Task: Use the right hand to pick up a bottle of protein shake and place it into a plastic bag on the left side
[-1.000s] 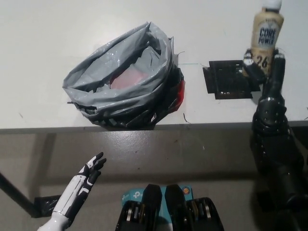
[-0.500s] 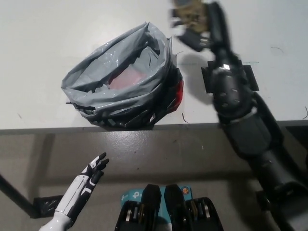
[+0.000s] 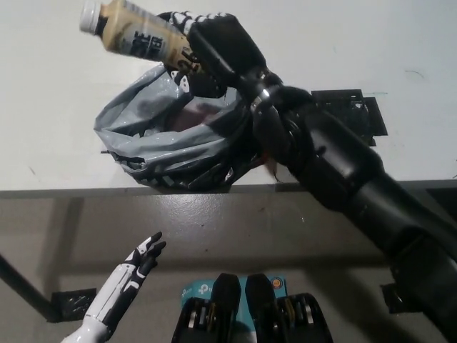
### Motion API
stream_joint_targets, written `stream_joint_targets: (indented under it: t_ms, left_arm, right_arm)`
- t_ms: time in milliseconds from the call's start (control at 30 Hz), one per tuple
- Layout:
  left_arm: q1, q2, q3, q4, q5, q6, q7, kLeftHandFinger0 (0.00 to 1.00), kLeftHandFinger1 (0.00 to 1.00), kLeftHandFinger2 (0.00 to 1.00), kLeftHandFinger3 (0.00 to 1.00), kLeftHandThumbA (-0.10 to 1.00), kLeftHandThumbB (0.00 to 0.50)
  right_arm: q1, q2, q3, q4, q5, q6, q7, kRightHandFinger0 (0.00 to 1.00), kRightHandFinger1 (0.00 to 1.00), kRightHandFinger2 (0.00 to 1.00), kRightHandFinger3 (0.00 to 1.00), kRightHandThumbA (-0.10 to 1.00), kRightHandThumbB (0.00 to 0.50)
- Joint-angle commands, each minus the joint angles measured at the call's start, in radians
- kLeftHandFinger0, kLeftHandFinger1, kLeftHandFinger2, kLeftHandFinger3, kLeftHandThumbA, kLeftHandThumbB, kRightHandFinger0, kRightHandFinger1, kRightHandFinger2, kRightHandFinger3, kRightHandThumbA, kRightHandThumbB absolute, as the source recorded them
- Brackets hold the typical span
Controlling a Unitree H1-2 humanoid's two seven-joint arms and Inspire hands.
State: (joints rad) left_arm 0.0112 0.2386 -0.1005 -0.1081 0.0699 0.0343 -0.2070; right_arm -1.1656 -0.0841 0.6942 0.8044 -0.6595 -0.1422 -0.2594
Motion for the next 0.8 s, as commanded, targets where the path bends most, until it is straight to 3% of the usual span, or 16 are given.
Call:
stream_joint_targets:
  t_ms: [0, 67, 200, 233, 267, 300, 333, 367, 400, 433, 467, 500, 533, 567, 600, 767]
  left_arm:
    - [-0.030, 0.016, -0.001, -0.034, -0.015, 0.011, -0.025, 1.00, 1.00, 1.00, 1.00, 1.00, 0.213]
    - [-0.035, 0.018, 0.001, -0.040, -0.014, 0.023, -0.027, 1.00, 1.00, 1.00, 1.00, 1.00, 0.213]
    - [-0.049, 0.021, 0.000, -0.042, -0.011, 0.028, -0.034, 1.00, 1.00, 1.00, 1.00, 1.00, 0.204]
    - [-0.052, 0.020, 0.000, -0.040, -0.010, 0.024, -0.035, 1.00, 1.00, 1.00, 1.00, 1.00, 0.197]
    - [-0.055, 0.021, 0.000, -0.041, -0.008, 0.025, -0.037, 1.00, 1.00, 1.00, 1.00, 1.00, 0.198]
    - [-0.058, 0.022, 0.000, -0.041, -0.006, 0.027, -0.037, 1.00, 1.00, 1.00, 1.00, 1.00, 0.200]
    - [-0.059, 0.021, 0.002, -0.041, -0.010, 0.027, -0.039, 1.00, 1.00, 1.00, 1.00, 1.00, 0.193]
    - [-0.059, 0.020, 0.002, -0.041, -0.012, 0.027, -0.039, 1.00, 1.00, 1.00, 1.00, 1.00, 0.192]
    - [-0.065, 0.022, 0.000, -0.037, -0.005, 0.020, -0.038, 1.00, 1.00, 1.00, 1.00, 1.00, 0.180]
    - [-0.068, 0.022, -0.001, -0.037, -0.002, 0.020, -0.038, 1.00, 1.00, 1.00, 1.00, 1.00, 0.173]
    - [-0.071, 0.023, -0.003, -0.040, 0.004, 0.025, -0.038, 1.00, 1.00, 1.00, 1.00, 1.00, 0.173]
    - [-0.075, 0.025, -0.005, -0.045, 0.012, 0.035, -0.038, 1.00, 1.00, 1.00, 1.00, 1.00, 0.177]
    - [-0.079, 0.028, -0.006, -0.048, 0.015, 0.037, -0.040, 1.00, 1.00, 1.00, 1.00, 1.00, 0.176]
    - [-0.080, 0.029, -0.007, -0.049, 0.015, 0.039, -0.040, 1.00, 1.00, 1.00, 1.00, 1.00, 0.176]
    - [-0.084, 0.031, -0.006, -0.049, 0.014, 0.040, -0.041, 1.00, 1.00, 1.00, 1.00, 1.00, 0.180]
    - [-0.104, 0.032, -0.008, -0.048, 0.008, 0.055, -0.049, 1.00, 1.00, 1.00, 1.00, 1.00, 0.186]
  right_arm:
    - [-0.119, -0.023, 0.039, 0.050, -0.144, -0.060, -0.087, 0.00, 0.03, 0.61, 0.38, -0.10, 0.263]
    - [-0.129, -0.033, 0.050, 0.055, -0.159, -0.065, -0.084, 0.00, 0.07, 0.65, 0.42, -0.10, 0.243]
    - [-0.137, -0.053, 0.056, 0.068, -0.187, -0.071, -0.110, 0.00, 0.15, 0.65, 0.26, -0.10, 0.258]
    - [-0.134, -0.058, 0.048, 0.073, -0.186, -0.080, -0.128, 0.03, 0.20, 0.63, 0.31, -0.04, 0.259]
    - [-0.133, -0.062, 0.041, 0.073, -0.187, -0.086, -0.132, 0.01, 0.18, 0.57, 0.31, 0.08, 0.267]
    - [-0.132, -0.066, 0.037, 0.068, -0.187, -0.086, -0.121, 0.02, 0.21, 0.52, 0.45, 0.24, 0.297]
    - [-0.126, -0.074, 0.029, 0.047, -0.176, -0.082, -0.074, 0.18, 0.42, 0.73, 0.68, 0.36, 0.322]
    - [-0.124, -0.077, 0.025, 0.040, -0.173, -0.082, -0.057, 0.20, 0.43, 0.69, 0.77, 0.40, 0.325]
    - [-0.118, -0.088, 0.007, 0.017, -0.135, -0.091, 0.014, 0.51, 0.70, 0.89, 1.00, 0.48, 0.334]
    - [-0.116, -0.094, 0.004, 0.012, -0.133, -0.097, 0.028, 0.74, 0.86, 1.00, 1.00, 0.53, 0.365]
    - [-0.113, -0.100, 0.002, 0.004, -0.132, -0.094, 0.046, 0.90, 1.00, 1.00, 1.00, 0.61, 0.379]
    - [-0.109, -0.108, -0.002, -0.008, -0.130, -0.084, 0.079, 1.00, 1.00, 1.00, 1.00, 0.68, 0.385]
    - [-0.108, -0.114, -0.005, -0.012, -0.124, -0.072, 0.115, 1.00, 1.00, 1.00, 1.00, 0.78, 0.403]
    - [-0.107, -0.116, -0.007, -0.014, -0.122, -0.069, 0.126, 1.00, 1.00, 1.00, 1.00, 0.78, 0.402]
    - [-0.101, -0.120, -0.020, -0.027, -0.105, -0.058, 0.168, 1.00, 1.00, 1.00, 1.00, 0.87, 0.419]
    - [-0.054, -0.129, -0.075, -0.093, -0.068, -0.056, 0.237, 1.00, 1.00, 1.00, 1.00, 0.92, 0.415]
